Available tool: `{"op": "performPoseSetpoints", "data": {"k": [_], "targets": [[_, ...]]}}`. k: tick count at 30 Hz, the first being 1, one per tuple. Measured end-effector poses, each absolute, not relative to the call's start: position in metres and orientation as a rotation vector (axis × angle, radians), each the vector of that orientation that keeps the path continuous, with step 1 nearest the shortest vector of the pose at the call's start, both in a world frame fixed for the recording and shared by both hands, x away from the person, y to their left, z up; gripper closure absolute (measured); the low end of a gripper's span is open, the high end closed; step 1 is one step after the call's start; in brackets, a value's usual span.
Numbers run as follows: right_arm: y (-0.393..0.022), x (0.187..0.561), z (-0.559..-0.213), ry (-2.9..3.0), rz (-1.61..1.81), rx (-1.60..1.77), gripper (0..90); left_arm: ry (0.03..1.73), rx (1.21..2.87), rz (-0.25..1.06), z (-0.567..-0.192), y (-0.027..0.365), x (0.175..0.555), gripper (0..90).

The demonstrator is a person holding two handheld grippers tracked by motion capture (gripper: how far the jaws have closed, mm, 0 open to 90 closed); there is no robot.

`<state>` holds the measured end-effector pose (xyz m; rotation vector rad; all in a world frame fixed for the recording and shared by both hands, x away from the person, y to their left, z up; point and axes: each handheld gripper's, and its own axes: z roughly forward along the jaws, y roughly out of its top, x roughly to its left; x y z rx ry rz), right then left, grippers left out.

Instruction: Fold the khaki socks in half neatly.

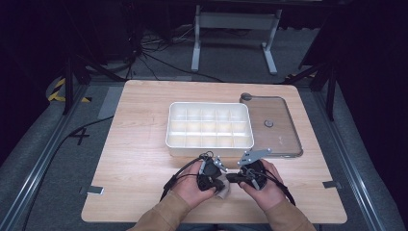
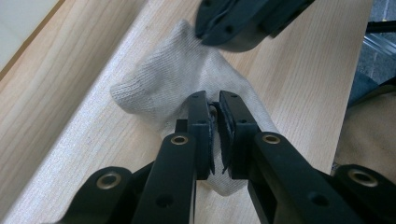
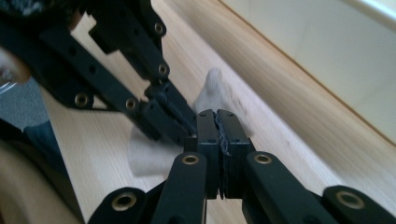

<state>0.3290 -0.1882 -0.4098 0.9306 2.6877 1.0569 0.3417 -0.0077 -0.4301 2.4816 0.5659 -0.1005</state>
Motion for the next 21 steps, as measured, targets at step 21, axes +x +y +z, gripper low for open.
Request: {"op": "performPoseSetpoints", "data": {"k": [21], "targets": [[-0.184, 0.338, -0.423, 2.71, 1.005, 0.964, 88.8, 0.494, 2.533, -0.133, -0.423, -0.006, 0.322, 82.2]]}}
